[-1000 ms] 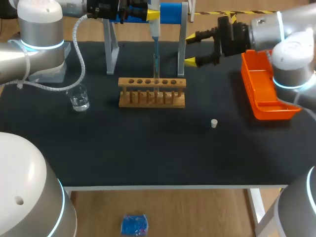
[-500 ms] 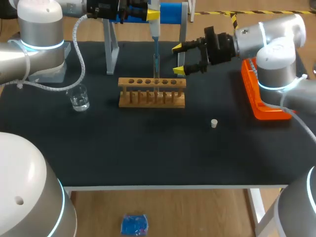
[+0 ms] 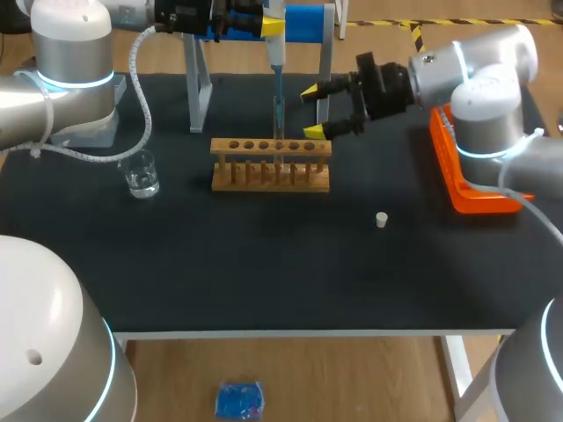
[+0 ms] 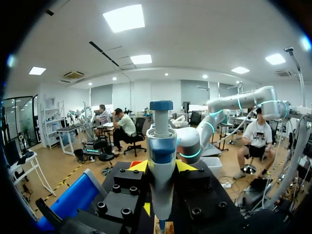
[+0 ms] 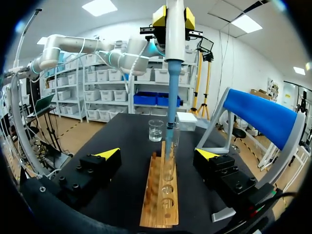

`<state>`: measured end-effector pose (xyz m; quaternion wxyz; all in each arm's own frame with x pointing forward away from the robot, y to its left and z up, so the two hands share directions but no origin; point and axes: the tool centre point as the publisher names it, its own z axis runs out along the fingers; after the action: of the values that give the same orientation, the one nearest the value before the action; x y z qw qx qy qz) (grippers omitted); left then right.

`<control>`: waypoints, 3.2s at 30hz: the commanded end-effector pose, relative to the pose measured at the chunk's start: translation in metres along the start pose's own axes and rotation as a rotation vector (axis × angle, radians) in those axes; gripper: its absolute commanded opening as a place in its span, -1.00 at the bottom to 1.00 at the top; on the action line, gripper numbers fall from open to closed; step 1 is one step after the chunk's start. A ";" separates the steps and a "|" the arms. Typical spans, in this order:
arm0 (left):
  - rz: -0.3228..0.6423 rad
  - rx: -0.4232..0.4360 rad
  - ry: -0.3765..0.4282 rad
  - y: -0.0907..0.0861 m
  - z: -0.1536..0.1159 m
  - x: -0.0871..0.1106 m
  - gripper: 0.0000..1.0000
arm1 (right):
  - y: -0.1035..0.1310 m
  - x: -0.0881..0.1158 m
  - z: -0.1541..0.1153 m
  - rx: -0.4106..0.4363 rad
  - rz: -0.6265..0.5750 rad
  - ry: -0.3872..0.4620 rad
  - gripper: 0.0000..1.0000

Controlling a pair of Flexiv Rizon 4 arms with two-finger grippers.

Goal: Invert the test tube, pick up the pipette, mount the tip to pipette, aspirate from beaker and dispense into the tube, eject the tip, return the pipette, and cap with the stopper.

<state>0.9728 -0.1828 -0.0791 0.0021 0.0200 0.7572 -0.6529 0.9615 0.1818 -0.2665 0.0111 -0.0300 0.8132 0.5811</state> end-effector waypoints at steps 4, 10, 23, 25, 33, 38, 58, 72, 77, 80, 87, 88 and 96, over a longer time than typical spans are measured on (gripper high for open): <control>0.000 -0.001 -0.003 -0.001 0.000 0.001 -1.00 | -0.001 -0.002 0.000 0.001 0.000 0.003 1.00; 0.000 -0.001 -0.003 -0.001 0.000 0.001 -1.00 | -0.001 -0.002 0.000 0.001 0.000 0.003 1.00; 0.000 -0.001 -0.003 -0.001 0.000 0.001 -1.00 | -0.001 -0.002 0.000 0.001 0.000 0.003 1.00; 0.001 -0.004 -0.004 -0.002 -0.001 0.002 -1.00 | -0.001 -0.002 0.000 0.001 0.000 0.003 1.00; 0.014 -0.003 -0.010 -0.006 0.000 0.004 -1.00 | -0.001 -0.002 0.000 0.001 0.000 0.003 1.00; 0.021 -0.003 -0.012 -0.009 0.001 0.004 -1.00 | -0.001 -0.002 0.000 0.001 0.000 0.003 1.00; 0.028 -0.020 -0.021 -0.018 -0.004 0.004 -1.00 | -0.001 -0.002 0.000 0.001 0.000 0.003 1.00; 0.038 -0.023 -0.021 -0.025 -0.004 0.004 -1.00 | -0.001 -0.002 0.000 0.001 0.000 0.003 1.00; 0.046 -0.022 -0.022 -0.028 -0.003 0.003 -1.00 | -0.001 -0.002 0.000 0.001 0.000 0.003 1.00; 0.051 -0.022 -0.021 -0.031 -0.003 0.003 -1.00 | -0.001 -0.002 0.000 0.001 0.000 0.003 1.00; 0.056 -0.027 -0.022 -0.033 -0.002 0.002 -1.00 | -0.001 -0.002 0.000 0.001 0.000 0.003 1.00; 0.056 -0.028 -0.022 -0.033 -0.002 0.002 -1.00 | -0.001 -0.002 0.000 0.001 0.000 0.003 1.00; 0.059 -0.037 -0.023 -0.037 -0.003 0.001 -1.00 | -0.001 -0.002 0.000 0.001 0.000 0.003 1.00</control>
<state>0.9711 -0.1847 -0.0441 0.0296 0.0356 0.7664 -0.6407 0.9630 0.1820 -0.2667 0.0100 -0.0307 0.8136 0.5806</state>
